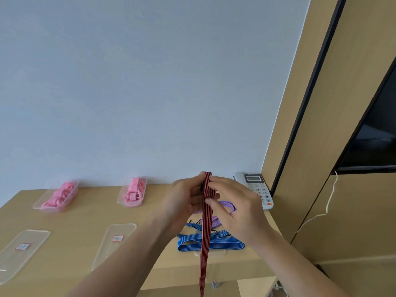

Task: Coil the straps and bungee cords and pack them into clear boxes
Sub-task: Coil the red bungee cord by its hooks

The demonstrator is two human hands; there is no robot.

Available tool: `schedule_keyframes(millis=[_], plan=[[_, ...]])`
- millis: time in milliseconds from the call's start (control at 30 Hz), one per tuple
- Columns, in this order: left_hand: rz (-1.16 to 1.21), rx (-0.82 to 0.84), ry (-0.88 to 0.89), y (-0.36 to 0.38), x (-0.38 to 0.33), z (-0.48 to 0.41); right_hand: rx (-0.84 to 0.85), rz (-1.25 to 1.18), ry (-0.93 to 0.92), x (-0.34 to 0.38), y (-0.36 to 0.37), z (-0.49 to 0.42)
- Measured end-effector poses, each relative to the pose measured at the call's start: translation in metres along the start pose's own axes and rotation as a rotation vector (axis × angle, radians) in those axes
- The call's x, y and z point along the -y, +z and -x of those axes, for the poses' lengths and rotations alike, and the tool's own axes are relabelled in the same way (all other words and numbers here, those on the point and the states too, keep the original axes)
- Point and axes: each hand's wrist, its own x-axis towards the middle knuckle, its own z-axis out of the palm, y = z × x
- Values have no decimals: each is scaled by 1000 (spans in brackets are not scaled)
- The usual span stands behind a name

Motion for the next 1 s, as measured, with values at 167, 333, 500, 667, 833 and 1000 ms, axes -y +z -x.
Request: schedule_keyframes(millis=[167,333,500,667,833,1000], plan=[[-12,24,46,-6,-1,-2,6,20,-25,-3,3,5],[-38,36,83,-10,0,-5,39,64,-65,-5,6,5],[-113,22,104,-11,3,-5,-45,-72,77,0,4,-9],[-224,44,148,-11,2,-2,247,-184,439,-5,-3,-29],[-225,62,163,-14,1,1,359,-259,477,-5,-12,-42],[-159,123,121,-11,0,2,310,-280,470,-2,-16,-45]])
